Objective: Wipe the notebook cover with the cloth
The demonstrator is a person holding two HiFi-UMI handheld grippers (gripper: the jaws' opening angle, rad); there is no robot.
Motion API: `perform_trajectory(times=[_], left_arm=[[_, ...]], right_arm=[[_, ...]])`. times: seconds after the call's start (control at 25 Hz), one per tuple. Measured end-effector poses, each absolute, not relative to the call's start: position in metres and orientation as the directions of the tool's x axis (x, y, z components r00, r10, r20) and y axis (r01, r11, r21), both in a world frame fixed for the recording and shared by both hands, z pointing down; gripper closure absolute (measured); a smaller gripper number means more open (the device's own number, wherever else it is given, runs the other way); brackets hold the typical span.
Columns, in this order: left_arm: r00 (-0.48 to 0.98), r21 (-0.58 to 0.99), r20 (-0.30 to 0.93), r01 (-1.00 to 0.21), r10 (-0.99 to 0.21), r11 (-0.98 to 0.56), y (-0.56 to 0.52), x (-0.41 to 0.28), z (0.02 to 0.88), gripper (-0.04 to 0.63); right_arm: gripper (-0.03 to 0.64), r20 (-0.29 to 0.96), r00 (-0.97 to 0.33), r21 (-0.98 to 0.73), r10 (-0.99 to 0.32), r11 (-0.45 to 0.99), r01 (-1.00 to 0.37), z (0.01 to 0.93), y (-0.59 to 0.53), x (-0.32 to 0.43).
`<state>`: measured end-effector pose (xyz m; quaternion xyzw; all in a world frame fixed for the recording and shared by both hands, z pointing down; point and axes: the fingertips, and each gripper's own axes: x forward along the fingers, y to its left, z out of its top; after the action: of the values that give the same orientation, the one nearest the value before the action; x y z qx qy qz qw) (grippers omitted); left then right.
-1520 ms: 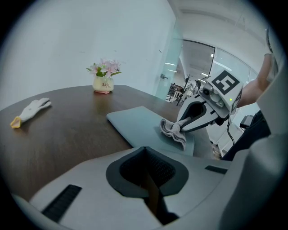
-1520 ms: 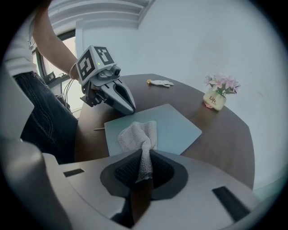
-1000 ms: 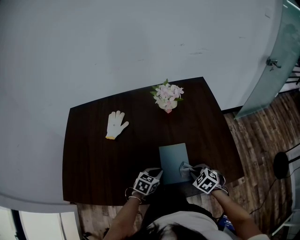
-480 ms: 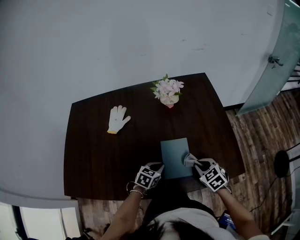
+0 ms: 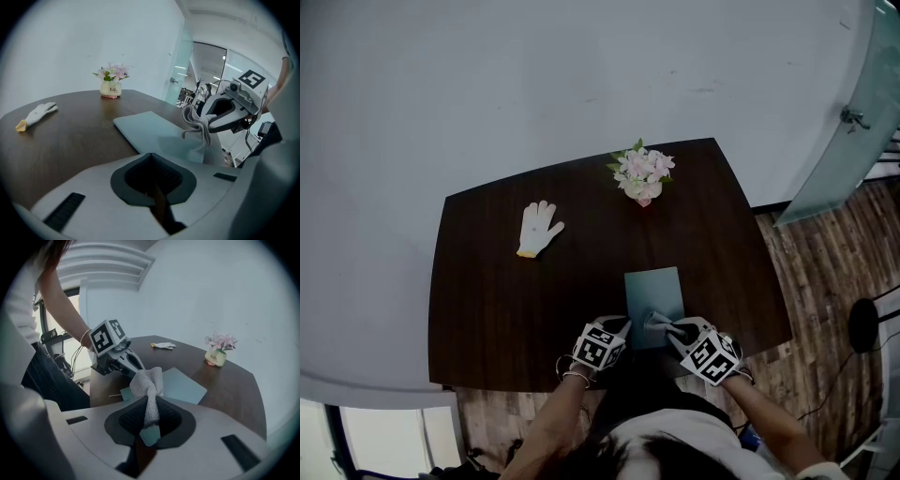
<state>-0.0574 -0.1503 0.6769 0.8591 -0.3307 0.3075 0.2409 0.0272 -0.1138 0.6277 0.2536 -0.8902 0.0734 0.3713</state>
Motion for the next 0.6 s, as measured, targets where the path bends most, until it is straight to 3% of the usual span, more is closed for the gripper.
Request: perform_trajectory(times=[0.6], left_arm=[[0.595,0.215,0.687,-0.715,-0.417,-0.665,-0.15,-0.059,0.678,0.577]], right_arm=[[0.568,0.757,-0.618,0.026,-0.211,0.955,-0.295,0.656,-0.079,-0.034]])
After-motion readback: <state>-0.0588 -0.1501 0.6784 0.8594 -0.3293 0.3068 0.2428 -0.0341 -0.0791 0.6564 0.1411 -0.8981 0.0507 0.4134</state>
